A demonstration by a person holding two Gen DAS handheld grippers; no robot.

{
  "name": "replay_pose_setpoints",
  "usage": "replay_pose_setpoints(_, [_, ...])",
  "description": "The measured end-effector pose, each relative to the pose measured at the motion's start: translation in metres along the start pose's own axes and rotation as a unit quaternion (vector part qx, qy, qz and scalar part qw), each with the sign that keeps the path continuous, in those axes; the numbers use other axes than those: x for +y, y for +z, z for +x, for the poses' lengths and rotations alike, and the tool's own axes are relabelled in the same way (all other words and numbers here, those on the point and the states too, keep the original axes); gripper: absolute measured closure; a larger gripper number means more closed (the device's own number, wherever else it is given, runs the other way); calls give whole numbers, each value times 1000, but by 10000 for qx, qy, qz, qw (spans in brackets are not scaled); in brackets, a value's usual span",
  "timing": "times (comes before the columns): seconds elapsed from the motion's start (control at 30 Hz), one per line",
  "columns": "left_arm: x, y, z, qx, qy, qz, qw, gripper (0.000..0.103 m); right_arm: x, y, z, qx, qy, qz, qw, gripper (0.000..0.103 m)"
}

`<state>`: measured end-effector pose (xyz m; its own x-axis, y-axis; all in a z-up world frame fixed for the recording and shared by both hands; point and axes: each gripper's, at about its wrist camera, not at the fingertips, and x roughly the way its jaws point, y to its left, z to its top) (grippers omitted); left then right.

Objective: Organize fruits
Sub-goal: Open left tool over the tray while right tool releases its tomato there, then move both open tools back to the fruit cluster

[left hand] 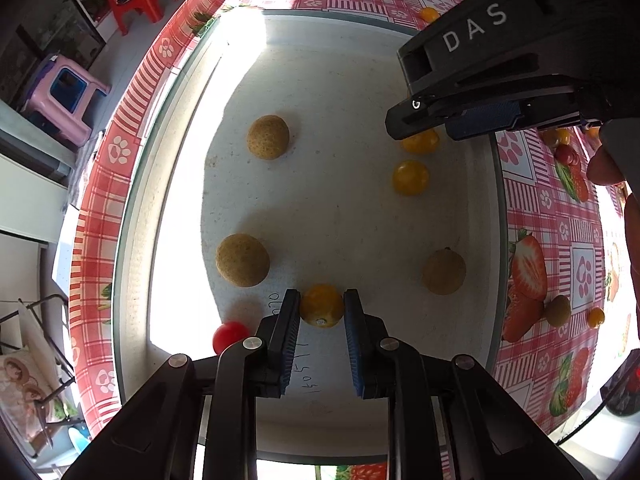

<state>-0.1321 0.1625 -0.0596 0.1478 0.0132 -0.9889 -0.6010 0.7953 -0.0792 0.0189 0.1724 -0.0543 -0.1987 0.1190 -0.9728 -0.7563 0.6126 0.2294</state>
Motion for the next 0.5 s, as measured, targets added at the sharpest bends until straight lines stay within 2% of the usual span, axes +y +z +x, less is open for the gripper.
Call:
replay_pose_setpoints(0.03, [-1, -1, -1, 3, 22, 15, 10000, 67, 0, -1, -4, -51, 13, 5, 10000, 48])
replay_pose_setpoints(0.07, [-2, -1, -2, -43, 75, 18, 10000, 40, 1, -2, -9, -104, 75, 13, 9999, 46])
replay_pose_setpoints(0.1, [-4, -2, -7, -185, 167, 12, 9997, 29, 2, -3, -12, -148, 81, 26, 9999, 40])
replay_pose_setpoints(0.13, [-5, -3, -11, -296, 213, 32, 9993, 29, 3, -3, -16, -203, 91, 34, 9997, 36])
replay_pose_setpoints(0.3, [-11, -3, -15, -212, 213, 179, 9994, 29, -4, -9, -41, -485, 277, 180, 9983, 23])
replay_pose_setpoints(0.5, [-28, -2, -27, -246, 230, 348, 9988, 29, -38, -30, -63, -639, 297, 622, 9956, 23])
